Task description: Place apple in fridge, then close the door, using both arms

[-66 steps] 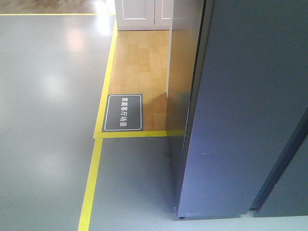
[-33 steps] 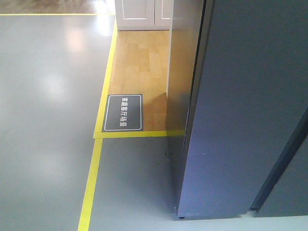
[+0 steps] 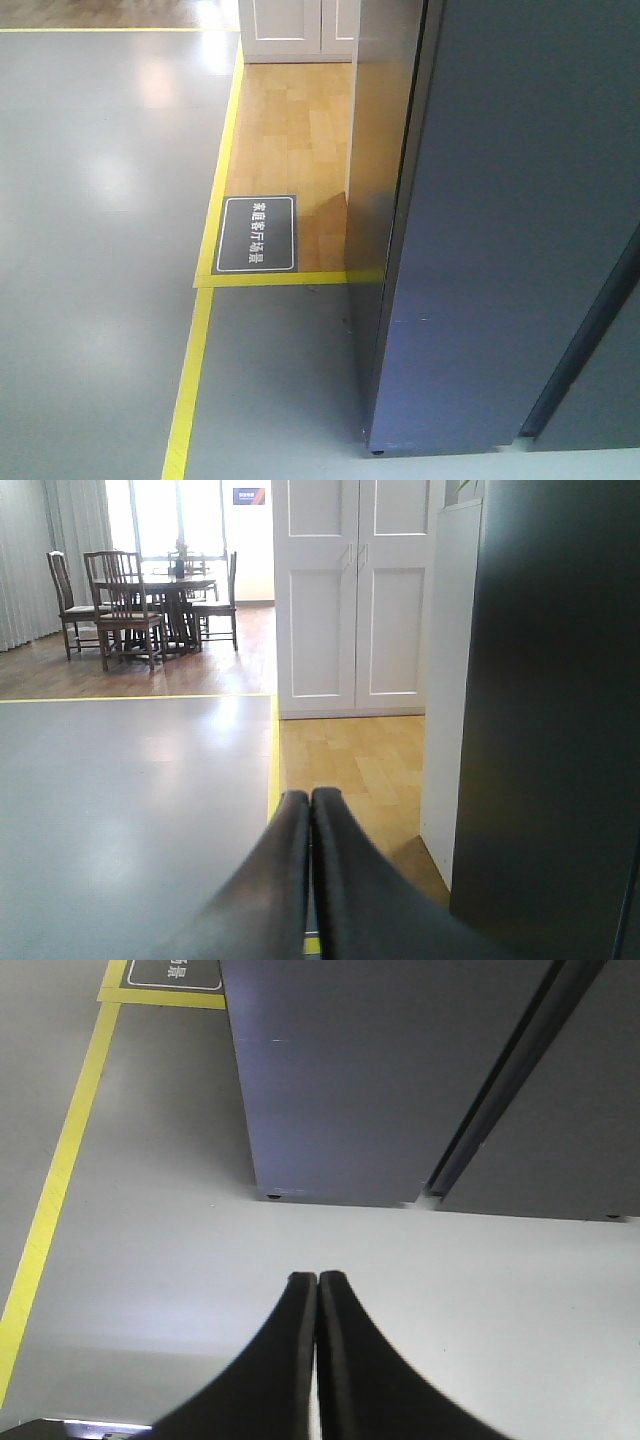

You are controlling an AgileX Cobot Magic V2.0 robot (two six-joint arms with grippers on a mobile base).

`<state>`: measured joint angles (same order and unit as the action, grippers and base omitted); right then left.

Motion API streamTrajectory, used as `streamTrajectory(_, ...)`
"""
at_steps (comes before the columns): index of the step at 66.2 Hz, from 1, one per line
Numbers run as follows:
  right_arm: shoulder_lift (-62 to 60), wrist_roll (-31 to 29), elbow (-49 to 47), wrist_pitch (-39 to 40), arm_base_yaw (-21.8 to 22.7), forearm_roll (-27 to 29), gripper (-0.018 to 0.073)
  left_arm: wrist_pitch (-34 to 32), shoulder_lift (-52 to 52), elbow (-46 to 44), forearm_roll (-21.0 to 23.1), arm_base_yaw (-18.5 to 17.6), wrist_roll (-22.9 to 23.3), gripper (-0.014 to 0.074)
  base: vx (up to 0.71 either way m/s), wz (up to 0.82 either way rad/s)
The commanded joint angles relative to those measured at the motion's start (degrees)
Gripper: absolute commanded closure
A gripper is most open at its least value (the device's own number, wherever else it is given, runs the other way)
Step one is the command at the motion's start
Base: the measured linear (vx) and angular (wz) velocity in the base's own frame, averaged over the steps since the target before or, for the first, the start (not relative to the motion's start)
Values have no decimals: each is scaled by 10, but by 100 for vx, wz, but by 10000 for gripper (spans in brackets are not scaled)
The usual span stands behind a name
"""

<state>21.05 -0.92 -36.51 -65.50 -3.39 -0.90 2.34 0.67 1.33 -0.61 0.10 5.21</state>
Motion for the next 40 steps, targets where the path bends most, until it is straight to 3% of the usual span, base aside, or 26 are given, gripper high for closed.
streamTrajectory(1, 5, -3, -13, 28, 0, -3, 562, -45, 9, -9, 0, -1, 6, 603, 0, 0)
streamTrajectory(17, 5, -3, -13, 28, 0, -3, 562, -46, 9, -9, -2, -26, 5, 603, 0, 0)
streamTrajectory(40, 5, -3, -13, 28, 0, -3, 562, -56, 8, -9, 0, -26, 5, 603, 0, 0)
